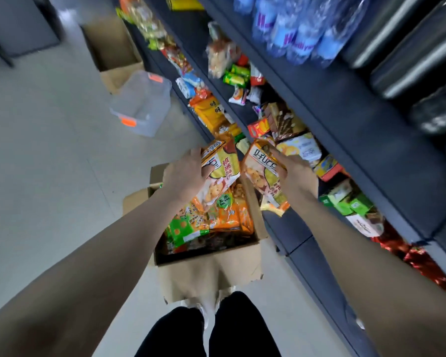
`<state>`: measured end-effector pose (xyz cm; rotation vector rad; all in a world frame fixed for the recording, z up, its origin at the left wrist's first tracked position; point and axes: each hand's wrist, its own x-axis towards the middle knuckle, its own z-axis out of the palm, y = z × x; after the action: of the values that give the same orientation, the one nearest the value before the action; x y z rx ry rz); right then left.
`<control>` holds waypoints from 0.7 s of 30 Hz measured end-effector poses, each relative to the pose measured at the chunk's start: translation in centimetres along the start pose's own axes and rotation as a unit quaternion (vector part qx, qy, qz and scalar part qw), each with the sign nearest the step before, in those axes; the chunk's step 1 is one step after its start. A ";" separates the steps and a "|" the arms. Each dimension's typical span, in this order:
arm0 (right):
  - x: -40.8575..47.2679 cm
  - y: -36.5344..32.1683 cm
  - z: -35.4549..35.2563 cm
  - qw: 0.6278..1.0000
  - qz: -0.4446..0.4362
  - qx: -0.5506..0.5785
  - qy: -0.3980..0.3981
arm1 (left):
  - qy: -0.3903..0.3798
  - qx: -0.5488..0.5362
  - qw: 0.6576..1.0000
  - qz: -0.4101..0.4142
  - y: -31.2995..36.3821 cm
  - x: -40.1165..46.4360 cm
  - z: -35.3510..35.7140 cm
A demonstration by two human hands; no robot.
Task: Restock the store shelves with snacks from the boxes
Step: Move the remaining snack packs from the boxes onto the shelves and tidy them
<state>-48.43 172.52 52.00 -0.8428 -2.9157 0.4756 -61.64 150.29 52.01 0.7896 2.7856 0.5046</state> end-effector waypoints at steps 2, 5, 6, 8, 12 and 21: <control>0.3 -0.5 -4.1 0.999 -0.019 -0.021 0.041 | 0.022 -0.009 0.999 0.028 1.5 0.3 -2.9; 0.7 -1.3 -10.4 0.990 -0.059 -0.039 0.124 | 0.068 -0.013 0.995 0.075 3.5 1.3 -7.3; 0.9 -1.6 -12.4 0.985 -0.074 -0.048 0.149 | 0.082 0.000 0.992 0.091 4.2 1.7 -8.7; 1.0 -2.0 -16.3 0.974 -0.096 -0.069 0.191 | 0.106 0.028 0.986 0.128 5.7 2.5 -11.5; 0.9 -2.1 -23.9 0.955 -0.103 -0.105 0.258 | 0.153 0.044 0.970 0.182 9.8 3.9 -17.0; -0.8 -0.3 -41.9 0.929 -0.028 -0.101 0.356 | 0.264 0.039 0.923 0.279 21.1 6.5 -29.3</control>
<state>-41.62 183.35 91.92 -0.7449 -2.3141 -0.1315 -65.46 162.76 86.26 1.7126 3.0297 0.8044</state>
